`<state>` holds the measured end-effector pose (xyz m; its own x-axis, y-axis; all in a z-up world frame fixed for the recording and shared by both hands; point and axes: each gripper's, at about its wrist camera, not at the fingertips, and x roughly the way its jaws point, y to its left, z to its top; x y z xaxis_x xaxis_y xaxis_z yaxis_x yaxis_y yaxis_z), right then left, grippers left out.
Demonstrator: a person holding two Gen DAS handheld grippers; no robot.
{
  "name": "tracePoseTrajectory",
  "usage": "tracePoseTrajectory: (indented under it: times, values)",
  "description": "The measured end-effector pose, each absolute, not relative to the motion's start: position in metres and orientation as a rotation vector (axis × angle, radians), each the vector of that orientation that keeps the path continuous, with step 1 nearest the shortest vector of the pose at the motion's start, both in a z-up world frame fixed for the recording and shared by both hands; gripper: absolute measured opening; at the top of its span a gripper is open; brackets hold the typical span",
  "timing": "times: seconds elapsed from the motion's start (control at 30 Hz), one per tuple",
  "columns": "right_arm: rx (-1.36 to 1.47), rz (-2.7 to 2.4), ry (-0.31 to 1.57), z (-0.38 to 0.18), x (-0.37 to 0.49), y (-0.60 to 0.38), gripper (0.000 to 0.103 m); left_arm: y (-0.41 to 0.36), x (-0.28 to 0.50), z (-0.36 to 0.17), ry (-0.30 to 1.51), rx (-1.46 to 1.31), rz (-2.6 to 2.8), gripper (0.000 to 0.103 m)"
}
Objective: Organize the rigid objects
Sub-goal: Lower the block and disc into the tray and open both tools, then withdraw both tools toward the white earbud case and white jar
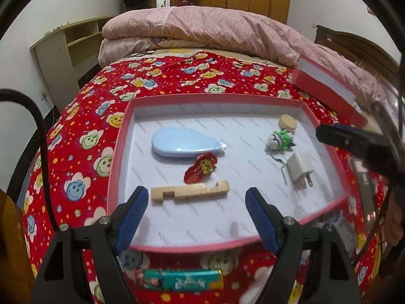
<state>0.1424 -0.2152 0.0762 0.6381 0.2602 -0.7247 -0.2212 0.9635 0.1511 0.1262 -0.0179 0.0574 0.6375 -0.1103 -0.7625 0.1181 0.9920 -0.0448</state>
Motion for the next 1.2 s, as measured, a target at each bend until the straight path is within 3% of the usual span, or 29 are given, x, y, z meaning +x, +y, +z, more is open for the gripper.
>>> tracePoseTrajectory:
  times: [0.53,1.2]
  values:
    - [0.049,0.323,0.835,0.079,0.050,-0.214,0.049,-0.019,0.067,0.064,0.876,-0.003,-0.193,0.082]
    - [0.096,0.278,0.916,0.035,0.000,-0.235,0.049,-0.059,0.024,0.038,0.889,0.140,-0.319,0.082]
